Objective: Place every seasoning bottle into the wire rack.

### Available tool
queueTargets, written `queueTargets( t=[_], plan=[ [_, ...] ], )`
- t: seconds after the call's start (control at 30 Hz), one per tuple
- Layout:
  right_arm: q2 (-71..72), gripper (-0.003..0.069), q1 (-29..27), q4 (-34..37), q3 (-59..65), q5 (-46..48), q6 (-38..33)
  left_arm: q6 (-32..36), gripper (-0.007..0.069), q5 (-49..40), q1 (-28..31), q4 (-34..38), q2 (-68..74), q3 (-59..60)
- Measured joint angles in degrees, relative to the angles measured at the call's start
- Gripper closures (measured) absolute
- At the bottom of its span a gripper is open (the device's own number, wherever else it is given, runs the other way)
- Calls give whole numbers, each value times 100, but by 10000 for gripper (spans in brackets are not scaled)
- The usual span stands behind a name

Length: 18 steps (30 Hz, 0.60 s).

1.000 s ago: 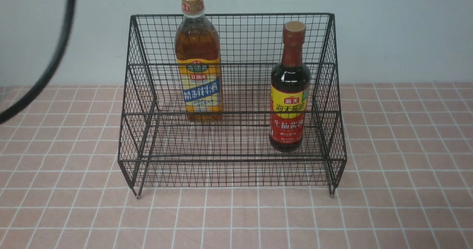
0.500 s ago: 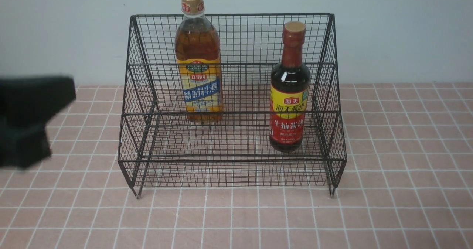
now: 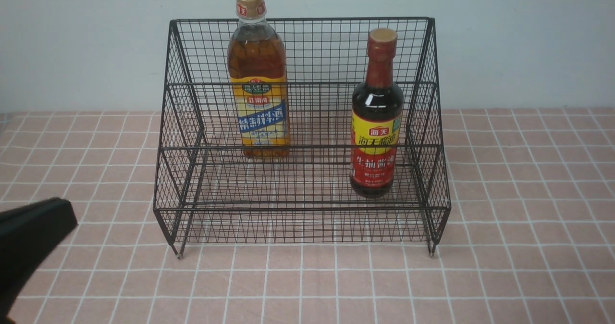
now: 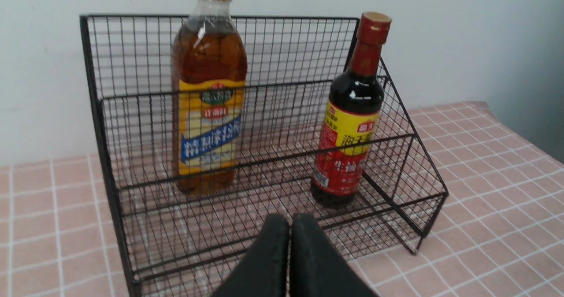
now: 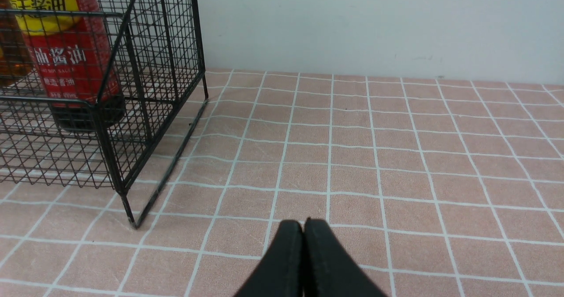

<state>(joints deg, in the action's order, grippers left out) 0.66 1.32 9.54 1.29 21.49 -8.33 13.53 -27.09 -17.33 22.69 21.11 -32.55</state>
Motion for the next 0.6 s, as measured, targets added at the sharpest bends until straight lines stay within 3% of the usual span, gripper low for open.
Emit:
queueTargets(
  t=[0.23,0.37,0.6],
  plan=[
    [0,671,0,0,0,0,0,198,631,302,0,-712,-398,160],
    [0,671,0,0,0,0,0,-247,631,419,16,-1569,-1168,835],
    [0,671,0,0,-4,6,0,-515,631,495,840,-1862,-2175,2285]
  ],
)
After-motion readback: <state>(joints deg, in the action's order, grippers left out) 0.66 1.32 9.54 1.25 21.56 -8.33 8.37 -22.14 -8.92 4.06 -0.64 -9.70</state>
